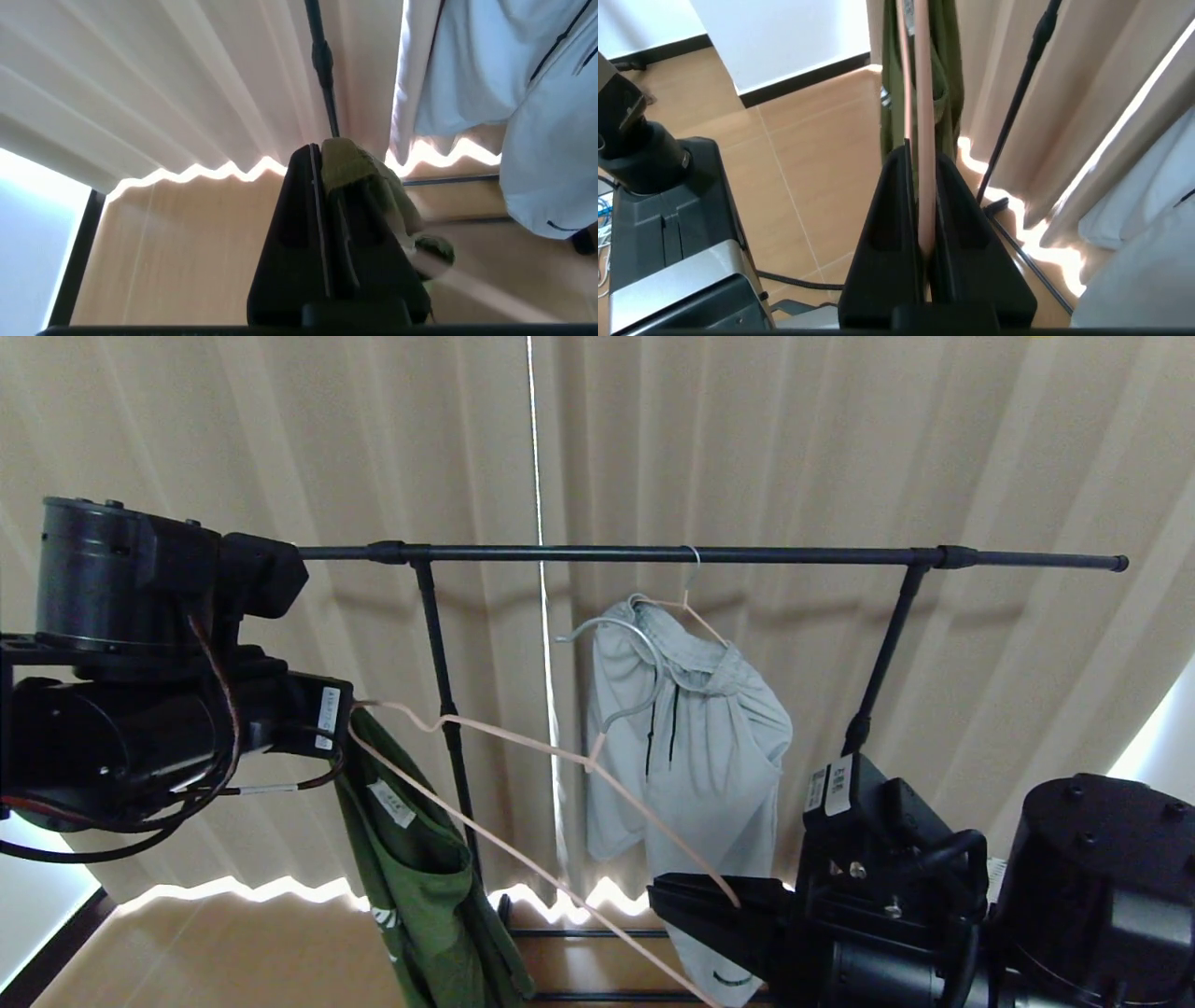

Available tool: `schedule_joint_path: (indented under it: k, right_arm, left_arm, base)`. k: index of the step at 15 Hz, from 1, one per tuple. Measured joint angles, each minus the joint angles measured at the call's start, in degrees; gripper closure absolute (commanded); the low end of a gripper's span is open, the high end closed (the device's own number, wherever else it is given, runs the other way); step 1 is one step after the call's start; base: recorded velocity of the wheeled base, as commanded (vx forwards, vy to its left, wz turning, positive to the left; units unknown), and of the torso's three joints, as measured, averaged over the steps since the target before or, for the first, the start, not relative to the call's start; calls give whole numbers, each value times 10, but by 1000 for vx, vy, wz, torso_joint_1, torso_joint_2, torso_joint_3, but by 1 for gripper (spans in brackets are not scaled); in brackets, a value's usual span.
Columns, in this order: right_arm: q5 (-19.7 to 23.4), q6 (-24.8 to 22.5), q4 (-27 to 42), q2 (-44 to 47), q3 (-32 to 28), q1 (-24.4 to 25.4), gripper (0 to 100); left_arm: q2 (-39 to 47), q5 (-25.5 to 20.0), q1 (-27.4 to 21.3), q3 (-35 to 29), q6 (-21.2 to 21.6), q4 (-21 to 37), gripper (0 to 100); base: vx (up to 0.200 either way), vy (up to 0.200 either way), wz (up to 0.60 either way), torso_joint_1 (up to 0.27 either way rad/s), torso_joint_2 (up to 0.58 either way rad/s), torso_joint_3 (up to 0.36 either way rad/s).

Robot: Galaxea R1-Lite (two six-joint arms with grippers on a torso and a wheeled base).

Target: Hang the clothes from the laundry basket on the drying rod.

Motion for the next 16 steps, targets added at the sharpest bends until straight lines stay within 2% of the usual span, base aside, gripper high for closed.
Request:
schedule_joint_path:
  k: [4, 11, 14, 16]
  right_arm:
    - [-1, 0, 0, 8, -10, -1, 100]
    - [-44, 0, 0, 61, -63, 2, 100]
    - [-49, 0, 0, 82, -78, 4, 100]
    - [-49, 0, 0, 97, -89, 9, 100]
  left_arm:
    - [-11, 0, -6, 10, 0, 0, 100]
    - [-43, 1, -33, 30, -3, 0, 100]
    - [-59, 12, -64, 32, -3, 2, 100]
    - [-67, 14, -101, 33, -3, 2, 100]
  base:
    - [0, 0, 0, 0, 0, 0]
    - [0, 0, 0, 0, 0, 0]
    - [0, 0, 0, 0, 0, 0]
    - [0, 0, 0, 0, 0, 0]
